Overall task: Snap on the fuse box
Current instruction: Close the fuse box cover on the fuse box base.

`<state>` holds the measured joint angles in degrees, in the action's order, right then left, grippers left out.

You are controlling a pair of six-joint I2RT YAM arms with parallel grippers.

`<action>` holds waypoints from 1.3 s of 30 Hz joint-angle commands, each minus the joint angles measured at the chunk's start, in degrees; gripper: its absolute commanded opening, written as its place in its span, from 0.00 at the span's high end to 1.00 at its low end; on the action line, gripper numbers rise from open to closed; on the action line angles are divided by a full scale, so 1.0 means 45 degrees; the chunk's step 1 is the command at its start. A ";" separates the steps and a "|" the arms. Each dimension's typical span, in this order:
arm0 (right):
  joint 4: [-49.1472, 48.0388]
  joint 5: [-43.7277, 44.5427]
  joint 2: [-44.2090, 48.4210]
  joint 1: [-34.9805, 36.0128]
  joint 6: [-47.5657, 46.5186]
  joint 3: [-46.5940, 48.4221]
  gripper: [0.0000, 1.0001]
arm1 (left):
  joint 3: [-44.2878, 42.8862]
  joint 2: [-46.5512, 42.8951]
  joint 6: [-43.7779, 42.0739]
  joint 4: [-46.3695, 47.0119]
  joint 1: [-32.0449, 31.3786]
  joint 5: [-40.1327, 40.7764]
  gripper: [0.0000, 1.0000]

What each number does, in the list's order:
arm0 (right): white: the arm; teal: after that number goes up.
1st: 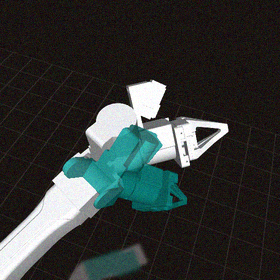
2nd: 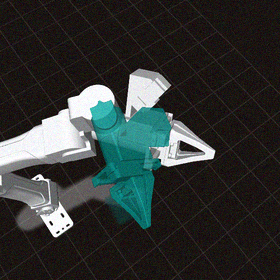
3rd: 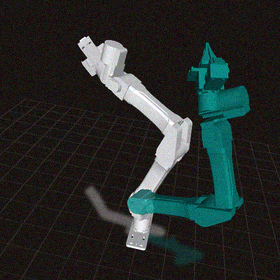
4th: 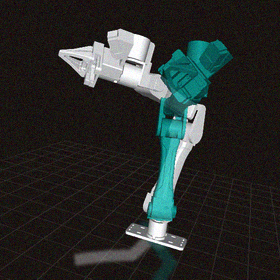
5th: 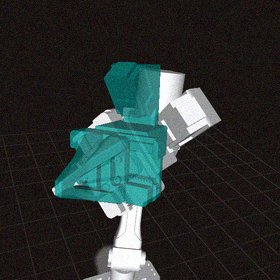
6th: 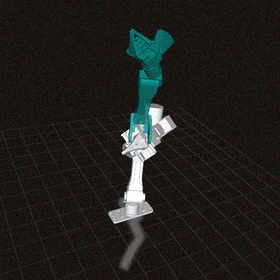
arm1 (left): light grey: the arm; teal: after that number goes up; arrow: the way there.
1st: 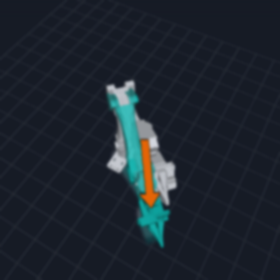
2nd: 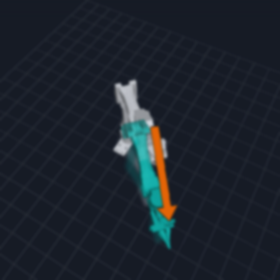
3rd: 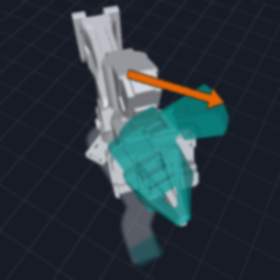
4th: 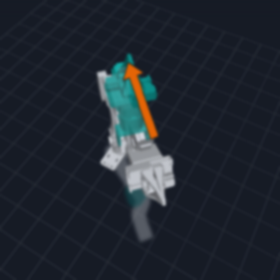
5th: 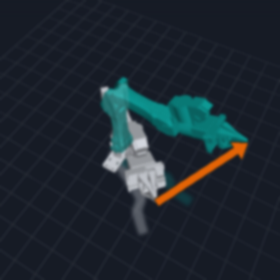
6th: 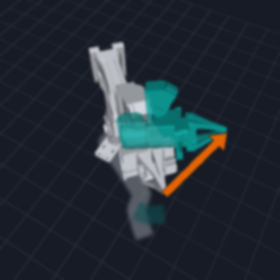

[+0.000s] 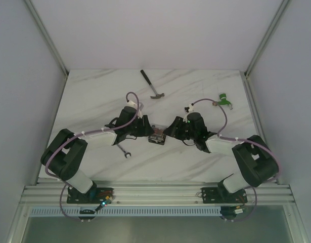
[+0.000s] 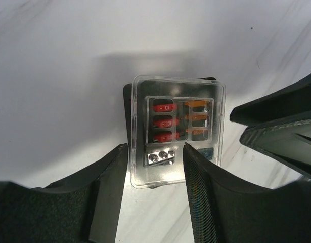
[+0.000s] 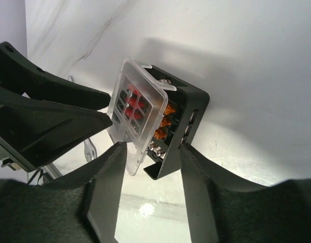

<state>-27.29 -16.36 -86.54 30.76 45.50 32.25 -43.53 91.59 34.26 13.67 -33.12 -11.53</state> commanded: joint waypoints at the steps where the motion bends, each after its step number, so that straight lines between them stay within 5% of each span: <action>1: 0.0706 0.0851 0.0402 0.0130 -0.0466 0.0334 0.45 | -0.0373 0.0061 -0.0207 -0.0293 -0.0199 0.0331 0.43; 8: -0.0135 0.0579 -0.0298 0.0484 -0.0063 0.0530 0.34 | -0.0568 0.0080 0.0257 -0.0826 -0.0523 0.0967 0.43; 27: -0.1475 0.0052 -0.1126 0.0718 0.0428 0.0174 0.44 | -0.1161 0.0010 -0.0082 -0.1644 -0.1571 0.1865 0.41; 39: 0.0312 0.1478 0.0675 0.0687 -0.0574 0.0019 0.36 | -0.0957 -0.0544 -0.0289 -0.1808 -0.1636 0.2298 0.37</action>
<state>-27.94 -13.56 -87.29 33.50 45.45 32.25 -47.22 91.22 33.69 6.17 -40.21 -1.65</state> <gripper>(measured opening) 0.638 0.617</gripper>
